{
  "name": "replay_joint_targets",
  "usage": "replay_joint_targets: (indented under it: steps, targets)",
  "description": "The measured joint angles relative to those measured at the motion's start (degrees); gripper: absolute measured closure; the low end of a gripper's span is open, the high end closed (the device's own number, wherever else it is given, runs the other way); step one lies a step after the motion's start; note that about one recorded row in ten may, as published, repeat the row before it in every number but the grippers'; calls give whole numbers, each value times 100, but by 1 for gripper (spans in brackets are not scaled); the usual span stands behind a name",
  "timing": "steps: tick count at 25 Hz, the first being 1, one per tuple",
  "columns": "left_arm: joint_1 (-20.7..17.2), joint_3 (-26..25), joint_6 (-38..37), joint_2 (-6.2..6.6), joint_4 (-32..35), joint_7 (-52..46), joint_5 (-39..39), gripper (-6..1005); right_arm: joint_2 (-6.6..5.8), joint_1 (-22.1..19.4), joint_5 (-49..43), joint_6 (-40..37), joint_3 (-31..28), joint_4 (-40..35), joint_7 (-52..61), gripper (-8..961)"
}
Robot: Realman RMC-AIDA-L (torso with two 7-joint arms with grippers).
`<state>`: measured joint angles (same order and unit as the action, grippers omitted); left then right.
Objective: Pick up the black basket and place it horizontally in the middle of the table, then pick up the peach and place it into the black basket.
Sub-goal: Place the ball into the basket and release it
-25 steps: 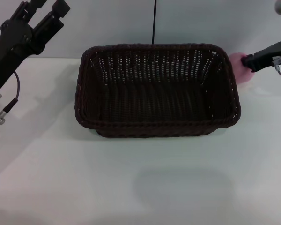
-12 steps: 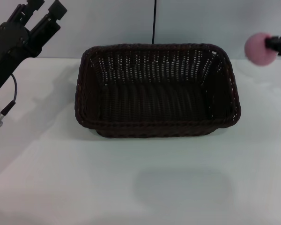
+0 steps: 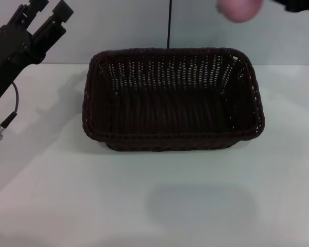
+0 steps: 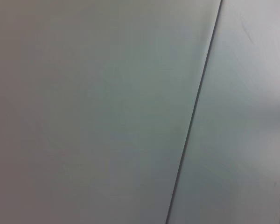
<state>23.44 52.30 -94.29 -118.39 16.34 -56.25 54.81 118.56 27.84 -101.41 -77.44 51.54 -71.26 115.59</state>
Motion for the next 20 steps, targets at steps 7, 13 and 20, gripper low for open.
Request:
replay_joint_targets:
  steps: [7,13,20]
  targets:
    - [-111,-1,-70,3,0,-26,-64,159,-12,662,-195,-233,-1,1177,-333,889]
    - [-136,-1,-90,14,0,-40,-68,159,-33,747,-204,-211,-51,1484,-420,864]
    - [-140,-11,-87,18,0,-43,-68,159,-21,545,-122,-279,-249,1425,-452,651]
